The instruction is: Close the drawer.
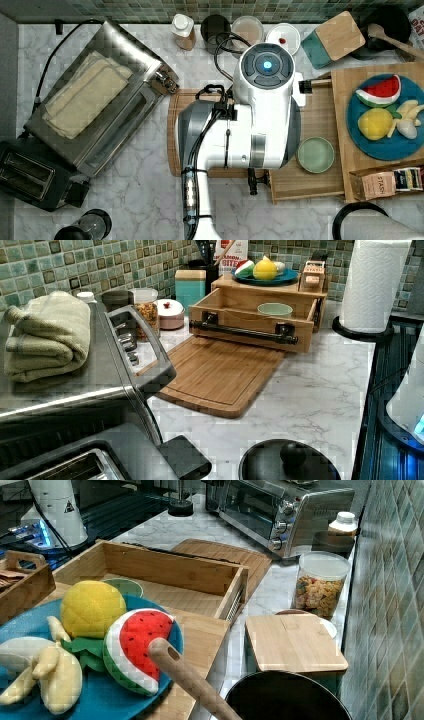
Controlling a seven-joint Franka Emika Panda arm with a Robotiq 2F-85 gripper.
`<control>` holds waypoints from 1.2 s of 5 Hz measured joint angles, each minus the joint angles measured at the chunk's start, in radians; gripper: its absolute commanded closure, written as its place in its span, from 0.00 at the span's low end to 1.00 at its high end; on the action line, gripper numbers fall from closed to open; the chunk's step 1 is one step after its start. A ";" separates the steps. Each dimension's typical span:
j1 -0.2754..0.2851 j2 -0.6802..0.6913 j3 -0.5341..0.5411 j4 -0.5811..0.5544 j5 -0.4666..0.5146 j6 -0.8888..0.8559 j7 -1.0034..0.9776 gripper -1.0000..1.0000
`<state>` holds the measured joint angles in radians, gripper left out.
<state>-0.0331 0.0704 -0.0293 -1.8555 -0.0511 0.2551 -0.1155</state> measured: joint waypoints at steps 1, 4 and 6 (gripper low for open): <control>-0.001 0.001 0.000 -0.003 0.000 0.000 0.000 1.00; 0.001 0.010 0.000 -0.034 -0.005 0.007 -0.077 1.00; 0.016 -0.028 0.011 -0.121 0.005 0.119 -0.322 1.00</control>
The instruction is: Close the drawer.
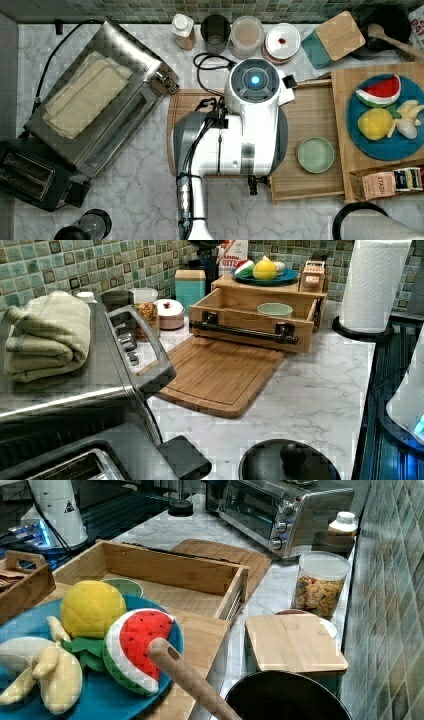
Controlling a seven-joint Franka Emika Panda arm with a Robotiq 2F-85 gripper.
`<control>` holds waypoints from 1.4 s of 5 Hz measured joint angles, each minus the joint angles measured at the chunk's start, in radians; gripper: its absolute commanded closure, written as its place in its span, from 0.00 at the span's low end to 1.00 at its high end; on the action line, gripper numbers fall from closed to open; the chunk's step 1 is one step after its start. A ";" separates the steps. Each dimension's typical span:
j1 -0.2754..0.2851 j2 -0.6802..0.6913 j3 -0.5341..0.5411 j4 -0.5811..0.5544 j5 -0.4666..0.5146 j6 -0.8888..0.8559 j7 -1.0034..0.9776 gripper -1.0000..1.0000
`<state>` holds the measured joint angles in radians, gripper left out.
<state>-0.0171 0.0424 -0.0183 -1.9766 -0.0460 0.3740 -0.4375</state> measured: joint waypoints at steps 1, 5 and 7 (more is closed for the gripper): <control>0.016 -0.026 0.033 -0.049 0.050 0.062 -0.067 1.00; 0.105 -0.041 0.157 -0.275 -0.130 0.311 -0.150 1.00; 0.114 0.059 0.147 -0.340 -0.236 0.404 -0.098 1.00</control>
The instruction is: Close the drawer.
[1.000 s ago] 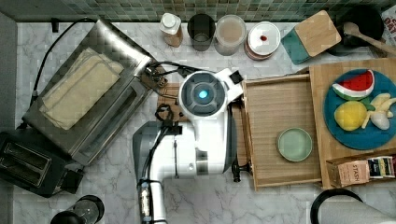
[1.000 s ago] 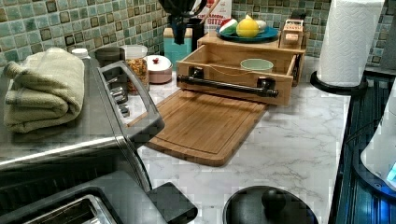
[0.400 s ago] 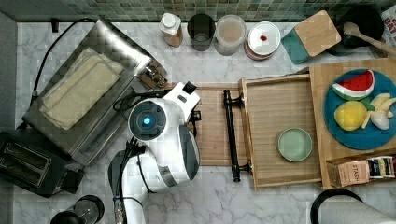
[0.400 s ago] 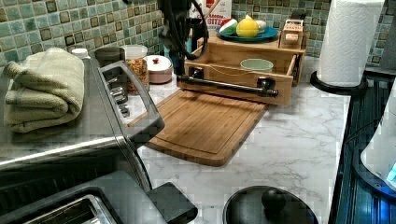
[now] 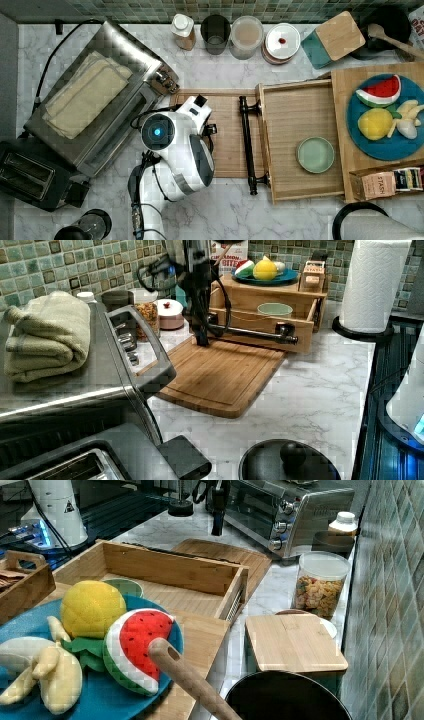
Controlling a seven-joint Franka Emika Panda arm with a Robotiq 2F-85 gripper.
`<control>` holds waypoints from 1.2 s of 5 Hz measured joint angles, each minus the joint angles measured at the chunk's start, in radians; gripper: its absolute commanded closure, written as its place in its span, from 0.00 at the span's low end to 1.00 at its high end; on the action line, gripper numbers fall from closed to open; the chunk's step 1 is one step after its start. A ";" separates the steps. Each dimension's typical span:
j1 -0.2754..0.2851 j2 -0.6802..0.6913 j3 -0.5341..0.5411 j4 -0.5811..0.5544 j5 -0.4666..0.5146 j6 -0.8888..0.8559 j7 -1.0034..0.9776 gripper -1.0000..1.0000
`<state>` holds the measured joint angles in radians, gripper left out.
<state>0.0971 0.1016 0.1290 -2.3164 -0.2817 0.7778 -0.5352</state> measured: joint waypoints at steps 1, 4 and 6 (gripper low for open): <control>0.000 0.057 -0.016 -0.010 -0.050 0.004 0.042 1.00; -0.018 0.078 -0.055 -0.100 -0.125 0.123 0.095 1.00; -0.077 0.043 -0.102 -0.109 -0.125 0.176 -0.108 1.00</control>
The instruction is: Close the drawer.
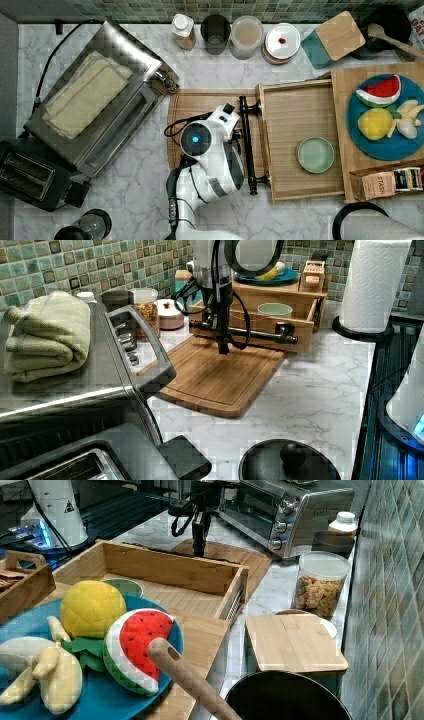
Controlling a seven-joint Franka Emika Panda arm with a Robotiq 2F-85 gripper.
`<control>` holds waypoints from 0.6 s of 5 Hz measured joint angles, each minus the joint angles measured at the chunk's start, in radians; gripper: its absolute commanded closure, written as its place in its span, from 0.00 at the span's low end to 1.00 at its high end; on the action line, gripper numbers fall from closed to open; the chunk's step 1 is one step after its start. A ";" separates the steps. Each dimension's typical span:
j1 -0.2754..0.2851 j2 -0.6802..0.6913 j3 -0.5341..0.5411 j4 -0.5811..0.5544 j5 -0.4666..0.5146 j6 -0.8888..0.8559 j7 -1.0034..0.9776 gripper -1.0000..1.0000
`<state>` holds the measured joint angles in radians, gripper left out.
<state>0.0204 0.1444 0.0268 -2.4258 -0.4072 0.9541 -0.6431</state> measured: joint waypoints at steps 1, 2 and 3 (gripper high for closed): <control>-0.030 -0.021 -0.039 0.000 0.076 -0.003 -0.087 1.00; -0.063 -0.026 -0.051 0.004 0.090 -0.003 -0.130 1.00; -0.071 -0.026 -0.076 0.004 0.100 0.007 -0.155 1.00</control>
<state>-0.0509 0.1188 -0.0489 -2.4219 -0.3076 0.9614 -0.7979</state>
